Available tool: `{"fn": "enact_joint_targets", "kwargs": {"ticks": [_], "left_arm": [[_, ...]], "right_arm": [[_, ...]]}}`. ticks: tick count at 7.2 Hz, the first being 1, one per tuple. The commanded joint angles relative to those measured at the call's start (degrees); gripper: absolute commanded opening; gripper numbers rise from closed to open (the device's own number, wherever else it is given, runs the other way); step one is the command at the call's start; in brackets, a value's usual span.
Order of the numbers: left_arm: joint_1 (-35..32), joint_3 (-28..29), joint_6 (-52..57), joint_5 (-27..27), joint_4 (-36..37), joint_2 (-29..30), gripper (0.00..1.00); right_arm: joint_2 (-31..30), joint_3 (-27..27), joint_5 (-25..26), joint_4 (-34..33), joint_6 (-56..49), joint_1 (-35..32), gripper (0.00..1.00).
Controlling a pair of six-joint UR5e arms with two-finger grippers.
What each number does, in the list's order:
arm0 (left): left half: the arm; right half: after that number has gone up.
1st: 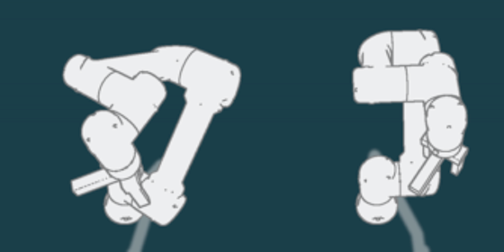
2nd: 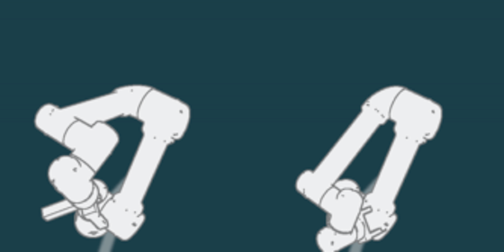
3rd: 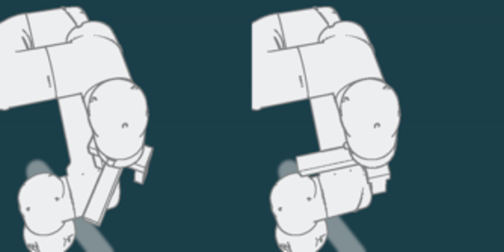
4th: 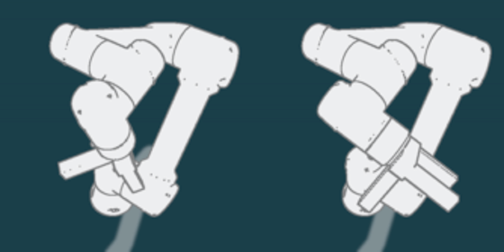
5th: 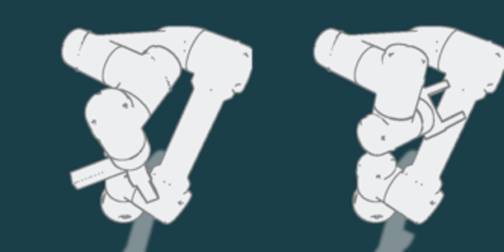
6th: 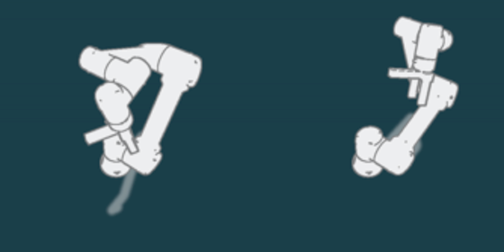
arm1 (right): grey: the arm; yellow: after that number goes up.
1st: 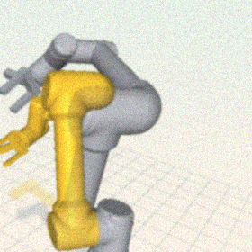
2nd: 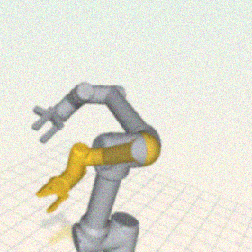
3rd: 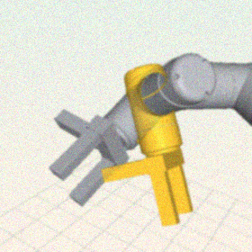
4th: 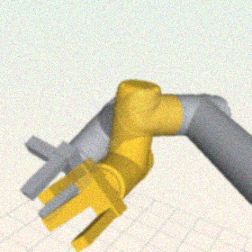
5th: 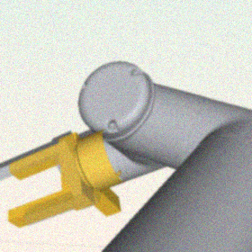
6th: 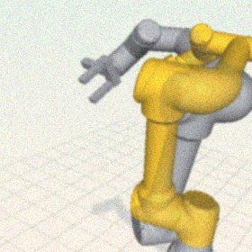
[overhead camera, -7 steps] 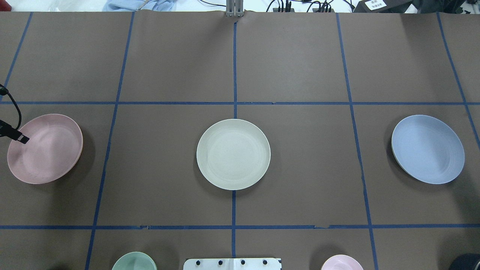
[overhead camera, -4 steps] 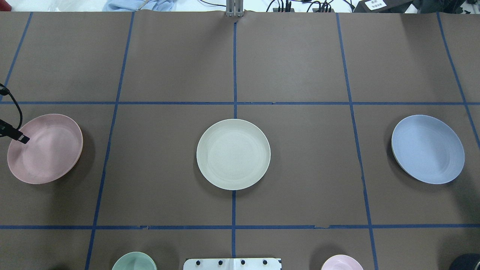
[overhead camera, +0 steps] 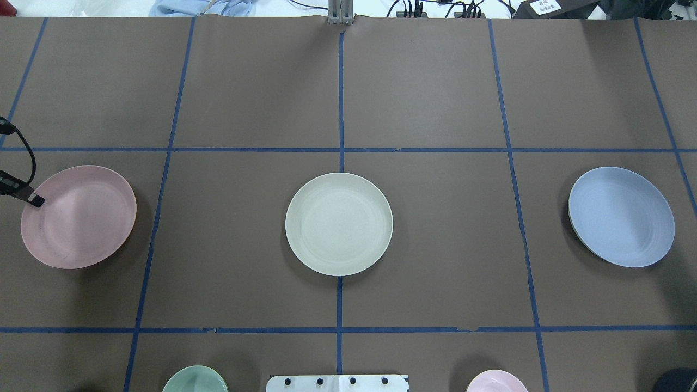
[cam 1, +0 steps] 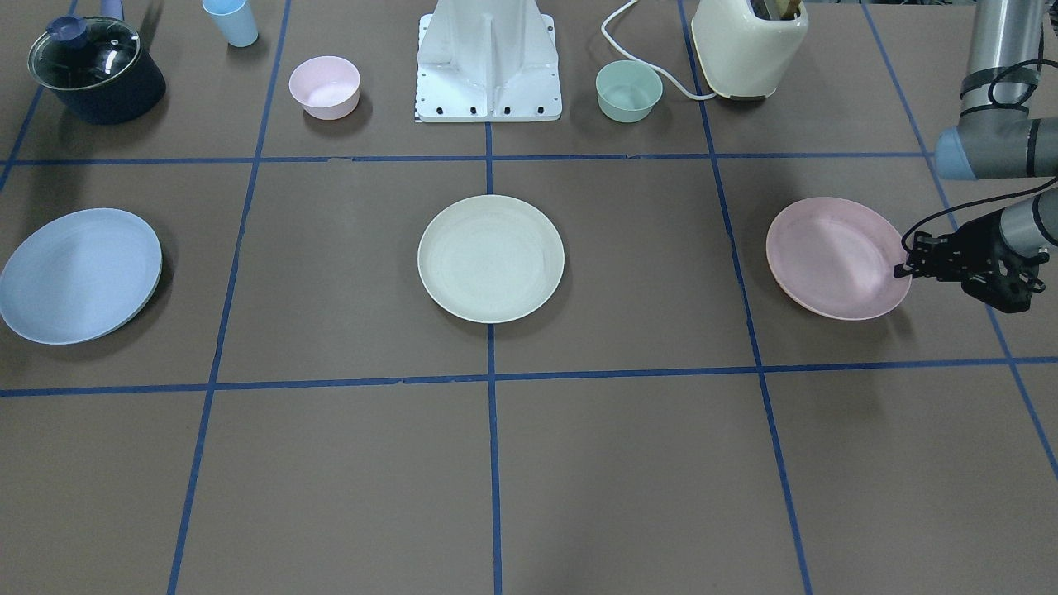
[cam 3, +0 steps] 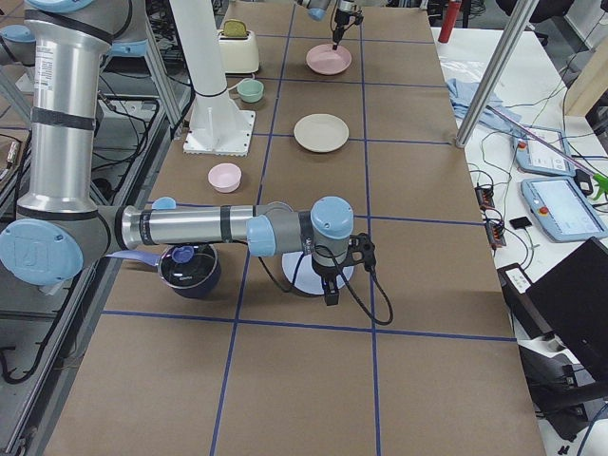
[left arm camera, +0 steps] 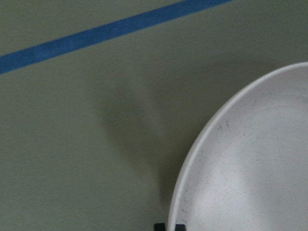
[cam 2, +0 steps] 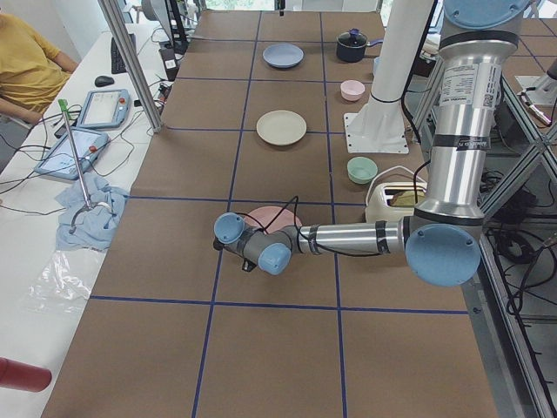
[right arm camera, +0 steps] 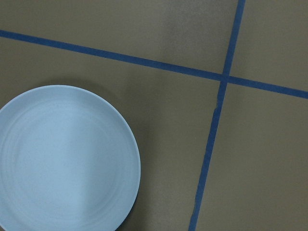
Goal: Stack three plates with pink and blue
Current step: 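Lower the left gripper to the rim of the pink plate and grasp it, then lift the pink plate with the left gripper and carry it over the cream plate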
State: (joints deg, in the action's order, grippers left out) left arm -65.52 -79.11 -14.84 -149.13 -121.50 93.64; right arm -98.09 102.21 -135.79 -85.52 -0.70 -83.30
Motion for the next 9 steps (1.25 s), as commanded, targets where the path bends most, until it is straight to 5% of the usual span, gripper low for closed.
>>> {"fn": "enact_joint_targets", "kwargs": {"ticks": [1, 3, 6, 9], "left_arm": [[0.04, -7.69, -10.94, -3.36, 0.04, 0.57, 0.0], [0.56, -15.17, -31.82, -3.8, -0.23, 5.2, 0.0], [14.66, -18.02, -57.33, 0.21, -0.67, 16.7, 0.0], [23.73, -14.87, -60.84, 7.24, -3.37, 22.45, 0.0]], "right_arm": [[0.0, 0.01, 0.0, 0.0, 0.0, 0.06, 1.0], [0.0, 0.01, 0.0, 0.0, 0.09, 0.06, 1.0], [0.09, 0.19, -0.87, 0.0, 0.09, 0.06, 1.0], [0.0, 0.27, -2.1, 0.0, 0.09, -0.02, 1.0]]}}
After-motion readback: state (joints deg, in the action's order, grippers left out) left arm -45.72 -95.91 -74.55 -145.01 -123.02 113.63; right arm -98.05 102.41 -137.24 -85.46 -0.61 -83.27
